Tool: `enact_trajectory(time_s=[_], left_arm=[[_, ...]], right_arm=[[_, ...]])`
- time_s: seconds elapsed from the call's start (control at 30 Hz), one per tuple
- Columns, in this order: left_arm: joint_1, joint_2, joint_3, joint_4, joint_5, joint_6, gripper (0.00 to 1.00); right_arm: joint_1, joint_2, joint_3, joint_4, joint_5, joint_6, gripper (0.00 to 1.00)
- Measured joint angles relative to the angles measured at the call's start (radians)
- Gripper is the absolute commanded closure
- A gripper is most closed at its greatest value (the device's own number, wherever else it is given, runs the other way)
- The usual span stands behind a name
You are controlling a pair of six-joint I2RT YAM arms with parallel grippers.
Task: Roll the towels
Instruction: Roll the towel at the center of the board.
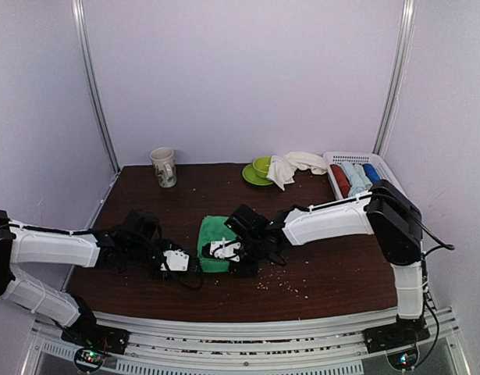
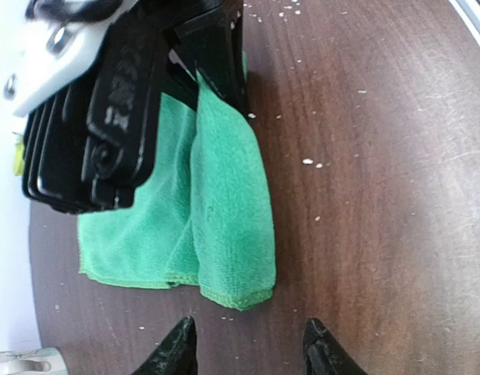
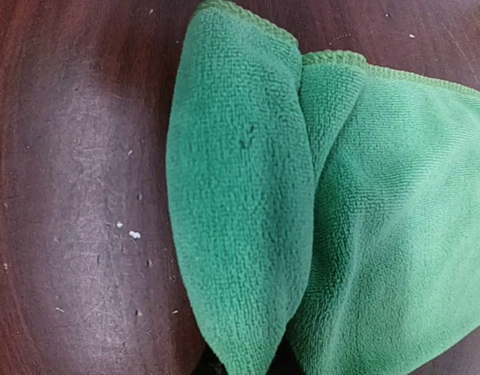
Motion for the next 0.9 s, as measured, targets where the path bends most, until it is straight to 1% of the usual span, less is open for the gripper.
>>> enact_trajectory(time_s=[0.17,0.27,0.5,0.63,0.9], left_arm=[[-0.010,-0.014,-0.030,0.083,-0.042,0.019,0.52],[-0.034,-0.014,-0.048,0.143,-0.072,0.031,0.51],[-0.143,0.010,-0.130,0.301,-0.166,0.072,0.51],[-0.191,0.085,-0.157,0.393,-0.236,0.097,0.52],[-0.214,0.221,-0.159,0.575,-0.361,0.128,0.53]], right_arm=[[-0.044,0.060,0.103,-0.101,-0.141,0.025,1.00],[-0.074,0.099,0.168,-0.167,-0.236,0.033,1.00],[-0.140,0.199,0.318,-0.317,-0.435,0.050,1.00],[-0.162,0.240,0.374,-0.373,-0.507,0.051,1.00],[-0.183,0.271,0.410,-0.422,-0.576,0.060,1.00]])
